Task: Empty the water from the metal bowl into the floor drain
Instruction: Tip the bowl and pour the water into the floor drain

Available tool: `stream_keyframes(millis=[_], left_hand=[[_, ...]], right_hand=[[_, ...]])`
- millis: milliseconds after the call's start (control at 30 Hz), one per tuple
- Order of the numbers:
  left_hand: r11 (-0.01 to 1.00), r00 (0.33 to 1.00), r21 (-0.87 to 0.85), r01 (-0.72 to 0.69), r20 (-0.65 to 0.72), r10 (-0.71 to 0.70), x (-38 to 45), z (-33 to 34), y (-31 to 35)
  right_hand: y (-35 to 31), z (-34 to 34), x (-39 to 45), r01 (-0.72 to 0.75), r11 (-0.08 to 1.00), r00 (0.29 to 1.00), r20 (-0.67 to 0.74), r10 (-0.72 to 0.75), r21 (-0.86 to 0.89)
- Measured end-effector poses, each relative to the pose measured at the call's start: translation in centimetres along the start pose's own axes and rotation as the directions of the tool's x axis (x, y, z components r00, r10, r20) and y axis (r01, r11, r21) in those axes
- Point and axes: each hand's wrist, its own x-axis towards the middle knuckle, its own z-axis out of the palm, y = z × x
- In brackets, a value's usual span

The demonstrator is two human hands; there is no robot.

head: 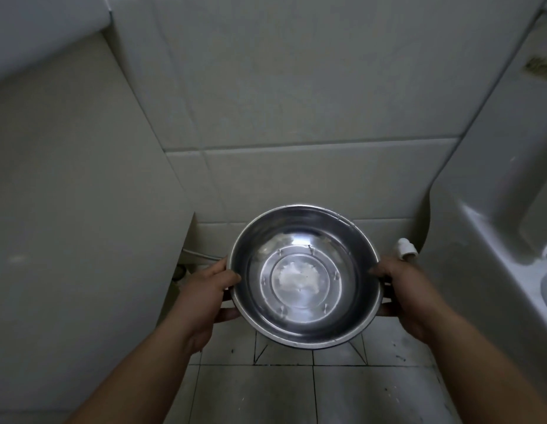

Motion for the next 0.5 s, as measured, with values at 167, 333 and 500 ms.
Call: stream_keyframes(millis=[167,333,500], left_hand=[[1.0,1.0,-0.023,0.008,0.016,-0.007,0.6,-0.7,-0.9],[0.998,0.999,-0.05,0.03,0.028,-0.028,1.3,-1.1,-1.6],[0.991,0.994,-0.078,0.107,0.042,-0.104,2.1,-1.2,-0.5]], right_hand=[[0.6,0.4,0.4,0.027,0.999,0.999,0.041,-0.025,-0.025],[0.3,0.5,0.7,0.025,0.999,0.999,0.038,-0.023,-0.036],[-0.7,0.8,0.5,-0.035,0.999,0.999,0.003,0.035,0.012]])
